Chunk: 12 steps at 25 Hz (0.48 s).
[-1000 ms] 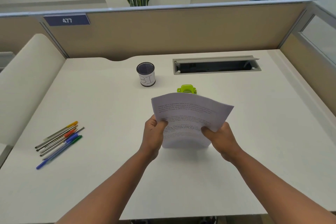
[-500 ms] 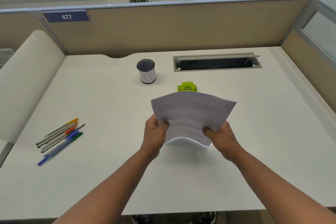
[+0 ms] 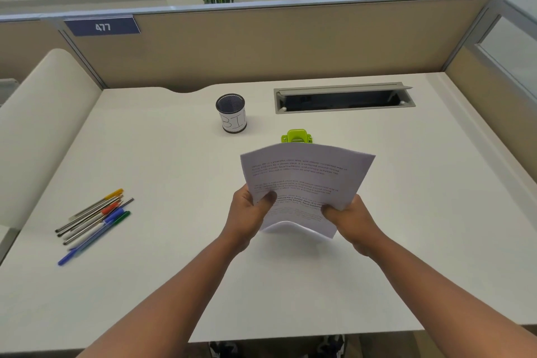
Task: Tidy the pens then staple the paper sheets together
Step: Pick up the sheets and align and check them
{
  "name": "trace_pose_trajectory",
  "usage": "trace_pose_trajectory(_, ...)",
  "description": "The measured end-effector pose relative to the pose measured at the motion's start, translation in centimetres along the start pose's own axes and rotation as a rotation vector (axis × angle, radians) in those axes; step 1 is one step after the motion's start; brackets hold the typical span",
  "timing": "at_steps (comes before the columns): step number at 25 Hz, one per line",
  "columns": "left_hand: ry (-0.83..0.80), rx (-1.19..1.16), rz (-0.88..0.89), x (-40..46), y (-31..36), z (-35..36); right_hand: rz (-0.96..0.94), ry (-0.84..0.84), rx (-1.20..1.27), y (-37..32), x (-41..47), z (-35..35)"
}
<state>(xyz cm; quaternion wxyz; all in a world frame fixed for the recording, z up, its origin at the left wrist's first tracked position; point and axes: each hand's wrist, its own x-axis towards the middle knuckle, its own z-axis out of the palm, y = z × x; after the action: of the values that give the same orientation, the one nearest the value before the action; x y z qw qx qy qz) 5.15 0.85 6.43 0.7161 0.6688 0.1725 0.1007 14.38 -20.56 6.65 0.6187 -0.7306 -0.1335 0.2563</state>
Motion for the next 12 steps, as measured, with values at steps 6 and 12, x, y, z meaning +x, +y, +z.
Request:
trace_pose_trajectory(6,0.072,-0.111,-0.1,0.7,0.6,-0.5,0.092,-0.139,0.069,-0.9,0.7,-2.5)
trace_pose_trajectory(12,0.227,-0.553,-0.281,1.4,1.1,-0.6,0.277,-0.025,0.496,0.8,-0.2,-2.1)
